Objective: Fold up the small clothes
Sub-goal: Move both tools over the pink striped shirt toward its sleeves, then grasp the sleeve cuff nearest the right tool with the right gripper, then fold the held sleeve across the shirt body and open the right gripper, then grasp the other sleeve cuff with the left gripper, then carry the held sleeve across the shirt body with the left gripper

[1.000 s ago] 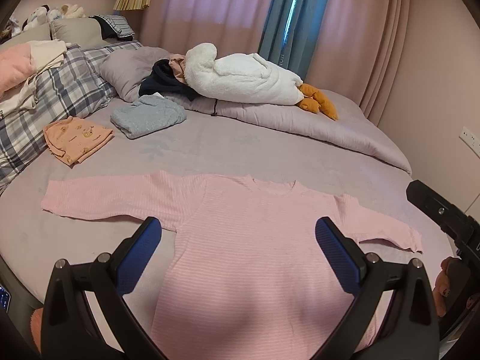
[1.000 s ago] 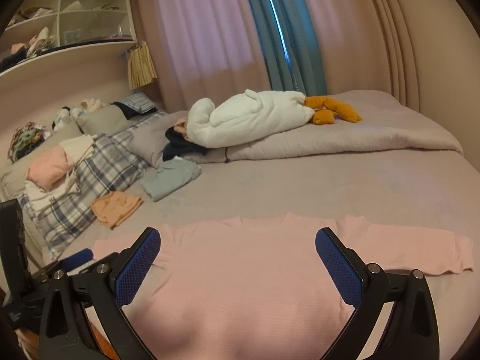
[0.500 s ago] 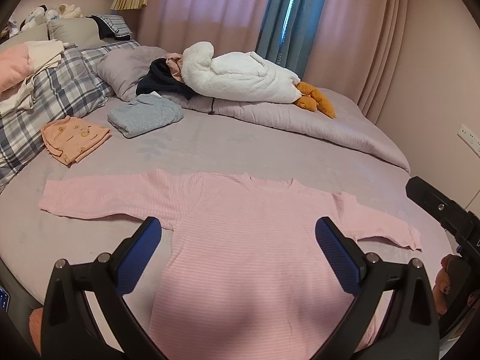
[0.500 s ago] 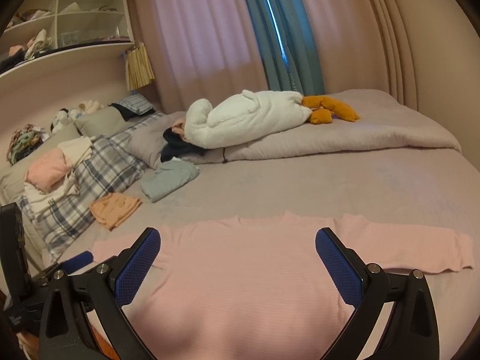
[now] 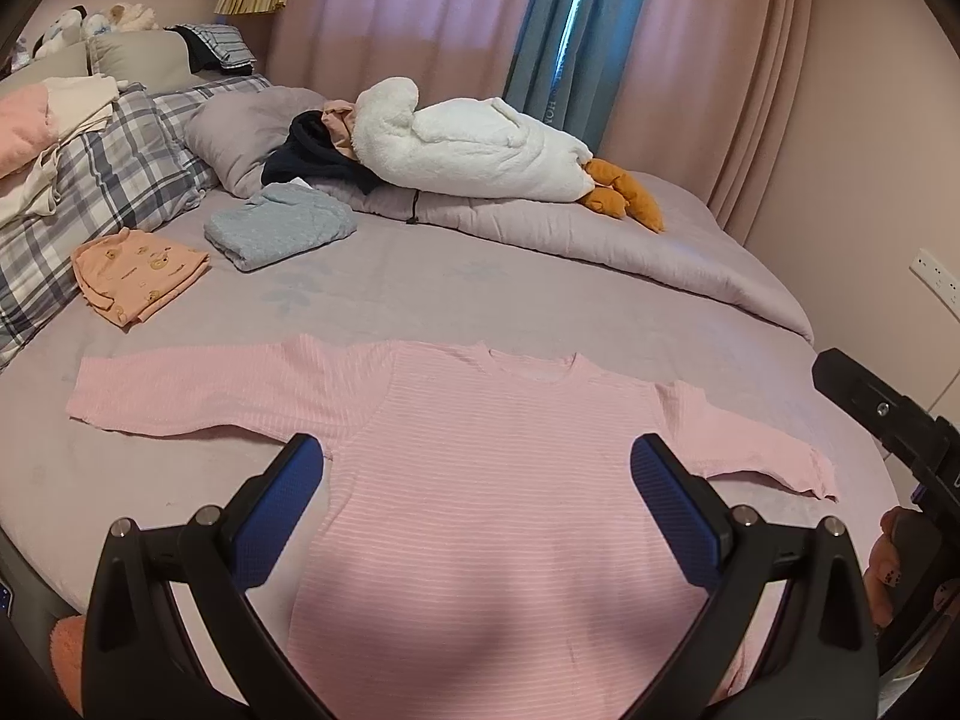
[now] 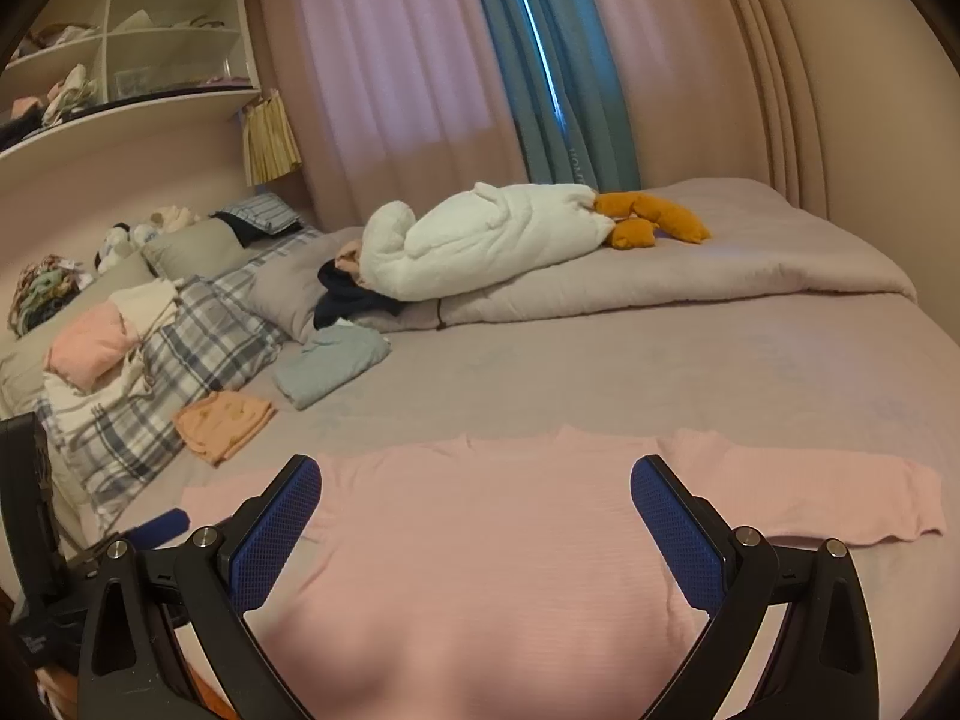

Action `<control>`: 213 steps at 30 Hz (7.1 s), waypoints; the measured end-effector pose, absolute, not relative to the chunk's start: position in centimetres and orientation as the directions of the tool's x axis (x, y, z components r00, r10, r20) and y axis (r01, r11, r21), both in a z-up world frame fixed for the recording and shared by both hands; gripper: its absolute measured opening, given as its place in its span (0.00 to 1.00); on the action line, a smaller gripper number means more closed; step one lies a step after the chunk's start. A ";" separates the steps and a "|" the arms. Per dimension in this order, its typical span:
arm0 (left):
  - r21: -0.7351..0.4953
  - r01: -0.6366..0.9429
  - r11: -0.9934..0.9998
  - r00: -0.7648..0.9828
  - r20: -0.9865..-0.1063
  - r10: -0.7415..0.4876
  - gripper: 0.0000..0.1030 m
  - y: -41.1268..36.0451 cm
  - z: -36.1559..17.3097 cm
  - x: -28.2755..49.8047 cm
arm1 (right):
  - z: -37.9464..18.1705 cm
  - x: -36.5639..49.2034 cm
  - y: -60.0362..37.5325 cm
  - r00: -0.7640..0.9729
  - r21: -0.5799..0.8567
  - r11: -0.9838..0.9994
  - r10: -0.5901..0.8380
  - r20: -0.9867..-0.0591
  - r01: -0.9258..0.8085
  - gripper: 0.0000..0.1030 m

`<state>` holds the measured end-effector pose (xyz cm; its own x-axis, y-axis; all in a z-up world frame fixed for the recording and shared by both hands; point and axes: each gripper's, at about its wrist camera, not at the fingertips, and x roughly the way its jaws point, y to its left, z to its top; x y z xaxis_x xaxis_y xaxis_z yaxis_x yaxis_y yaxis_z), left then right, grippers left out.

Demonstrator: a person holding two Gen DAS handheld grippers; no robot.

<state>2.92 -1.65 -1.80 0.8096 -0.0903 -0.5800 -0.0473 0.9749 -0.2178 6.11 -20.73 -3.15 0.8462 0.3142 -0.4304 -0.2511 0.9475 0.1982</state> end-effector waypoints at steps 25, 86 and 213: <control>-0.230 -0.036 0.972 0.795 -0.596 -0.112 0.99 -1.5 -2.2 3.9 | -3.5 6.8 -20.4 0.842 0.195 0.952 0.301 -0.447 -0.237 0.99; -0.260 0.004 0.966 0.608 -0.766 -0.209 0.84 -6.7 -13.3 13.1 | -17.4 8.9 -53.1 0.655 0.516 0.490 -0.160 -0.739 0.702 0.08; -0.451 -0.075 0.889 0.786 -0.576 -0.226 0.04 -3.1 -1.2 17.2 | -15.9 18.8 -29.0 0.527 0.317 0.948 0.262 -0.809 0.015 0.41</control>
